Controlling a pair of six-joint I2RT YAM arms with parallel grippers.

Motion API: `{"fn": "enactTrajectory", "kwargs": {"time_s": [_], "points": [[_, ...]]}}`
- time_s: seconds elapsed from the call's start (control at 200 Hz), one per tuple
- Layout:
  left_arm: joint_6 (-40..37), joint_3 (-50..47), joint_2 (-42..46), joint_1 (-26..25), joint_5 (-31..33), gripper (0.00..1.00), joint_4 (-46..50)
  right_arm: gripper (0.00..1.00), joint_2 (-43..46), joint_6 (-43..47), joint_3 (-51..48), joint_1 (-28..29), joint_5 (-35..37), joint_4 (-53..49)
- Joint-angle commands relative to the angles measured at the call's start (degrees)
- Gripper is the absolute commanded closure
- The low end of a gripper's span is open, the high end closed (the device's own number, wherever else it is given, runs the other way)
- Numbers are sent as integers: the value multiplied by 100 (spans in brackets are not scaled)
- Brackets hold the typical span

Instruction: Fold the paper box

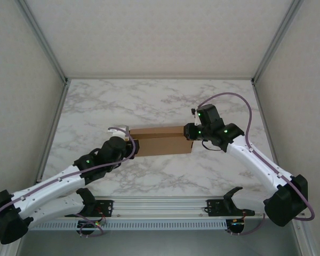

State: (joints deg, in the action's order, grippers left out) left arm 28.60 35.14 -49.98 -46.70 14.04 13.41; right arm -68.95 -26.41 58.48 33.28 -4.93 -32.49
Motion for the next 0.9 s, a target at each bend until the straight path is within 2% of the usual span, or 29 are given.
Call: {"fn": "enactTrajectory", "kwargs": {"time_s": [0.0, 0.14, 0.225, 0.335, 0.481, 0.626, 0.896], "points": [[50, 275, 408, -19, -265, 45, 258, 86, -92, -82, -264, 37, 231, -393], [-161, 447, 670, -14, -765, 42, 320, 85, -93, -131, -302, 47, 210, -369], [-26, 633, 756, 23, -386, 43, 500, 83, -93, -162, -311, 78, 212, -342], [221, 766, 653, 366, -69, 29, 592, 83, -82, -181, -302, 108, 212, -326], [349, 670, 141, 1093, -1022, 25, 248, 83, -65, -181, -310, 118, 222, -338], [579, 166, -116, 1310, -1742, 22, -381, 83, -46, -195, -327, 129, 247, -347], [1172, -853, -69, 1404, -1834, 23, -927, 83, -33, -216, -407, 135, 259, -310]]}}
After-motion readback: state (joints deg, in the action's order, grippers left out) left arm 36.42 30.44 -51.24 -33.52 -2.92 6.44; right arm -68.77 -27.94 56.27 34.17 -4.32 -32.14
